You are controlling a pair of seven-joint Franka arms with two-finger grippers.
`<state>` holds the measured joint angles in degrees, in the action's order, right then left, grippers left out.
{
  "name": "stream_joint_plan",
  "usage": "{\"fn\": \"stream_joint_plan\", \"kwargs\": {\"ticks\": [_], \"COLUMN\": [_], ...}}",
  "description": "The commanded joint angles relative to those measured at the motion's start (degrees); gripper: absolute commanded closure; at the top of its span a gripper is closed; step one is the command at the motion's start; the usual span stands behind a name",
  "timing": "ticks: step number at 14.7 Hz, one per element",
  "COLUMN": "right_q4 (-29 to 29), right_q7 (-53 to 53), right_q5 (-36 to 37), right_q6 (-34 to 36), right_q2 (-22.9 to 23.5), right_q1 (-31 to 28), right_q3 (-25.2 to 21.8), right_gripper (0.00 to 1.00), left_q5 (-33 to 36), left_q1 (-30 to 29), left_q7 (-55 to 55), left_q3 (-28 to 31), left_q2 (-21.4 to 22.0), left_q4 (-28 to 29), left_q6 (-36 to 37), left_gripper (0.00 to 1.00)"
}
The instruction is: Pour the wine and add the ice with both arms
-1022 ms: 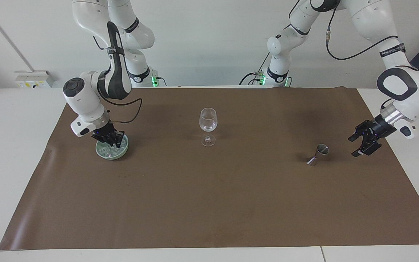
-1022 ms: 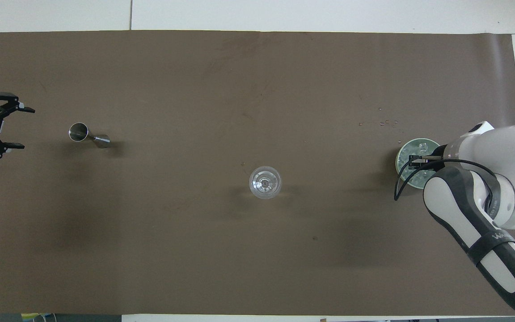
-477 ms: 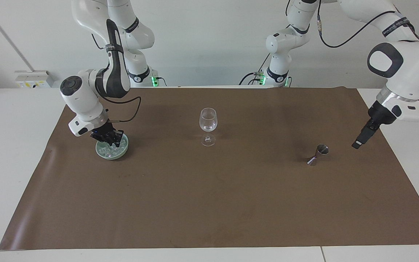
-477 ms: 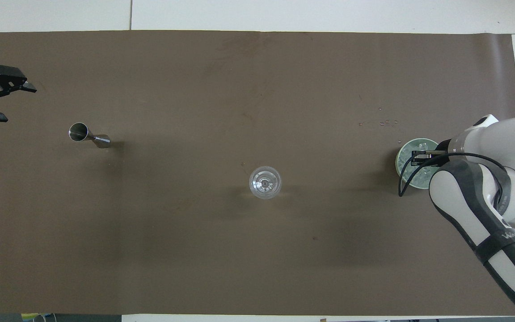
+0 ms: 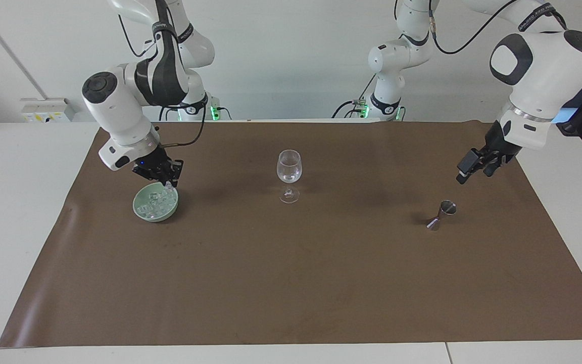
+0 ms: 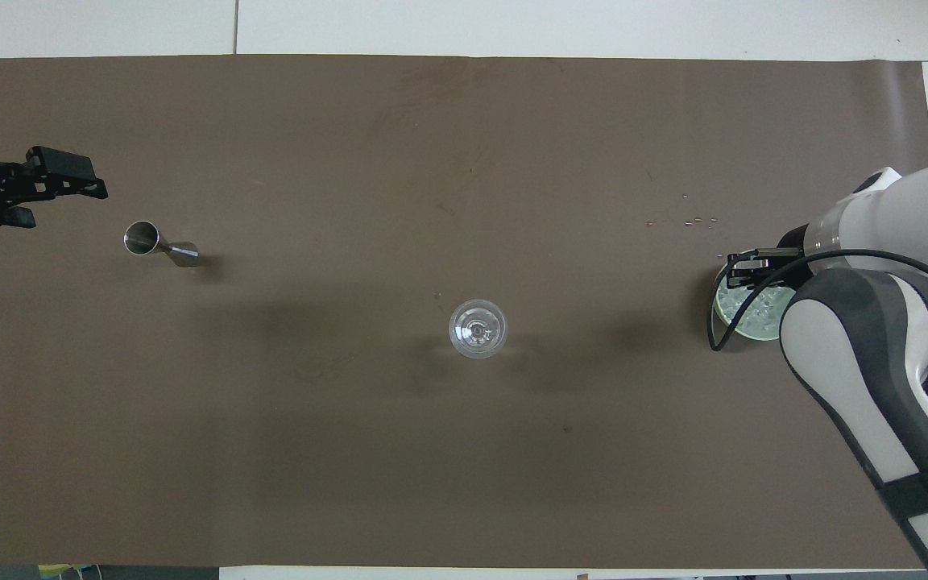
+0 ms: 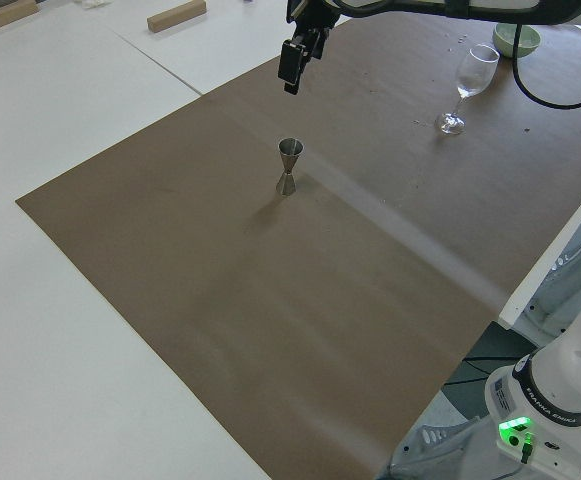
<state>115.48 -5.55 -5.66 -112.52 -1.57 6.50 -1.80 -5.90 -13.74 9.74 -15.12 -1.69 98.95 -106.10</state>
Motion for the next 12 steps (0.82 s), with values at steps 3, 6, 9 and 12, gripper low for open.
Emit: {"fn": "stream_joint_plan", "kwargs": {"ticks": [3,6,9,12], "right_q4": [-17.98,-24.42,-24.69,-23.47], "right_q7": [-11.73,-15.54,-22.10,-28.97], "right_q5": [-0.94,-1.29,-1.29,-1.38], "right_q6": [11.87,14.08,12.68,8.46], "right_q2": [3.49,5.96,6.14,7.54], "right_q1": [9.64,16.16,23.54,29.78], "right_q3": [0.30,0.48,0.57,1.01], "right_gripper": [0.87,0.86,0.87,0.87], "left_q5": [6.65,7.75,7.57,5.46], "left_q1": [7.21,13.37,15.41,14.53], "left_q7": [-4.55,-4.81,-4.99,-7.96], "left_q3": [1.84,7.37,10.46,10.46], "left_q2": [3.45,4.85,5.47,4.77], "left_q4": [1.07,0.98,0.37,-3.31], "left_q6": [5.72,8.44,11.43,16.26], "left_gripper": [0.00,0.00,0.00,0.00]}}
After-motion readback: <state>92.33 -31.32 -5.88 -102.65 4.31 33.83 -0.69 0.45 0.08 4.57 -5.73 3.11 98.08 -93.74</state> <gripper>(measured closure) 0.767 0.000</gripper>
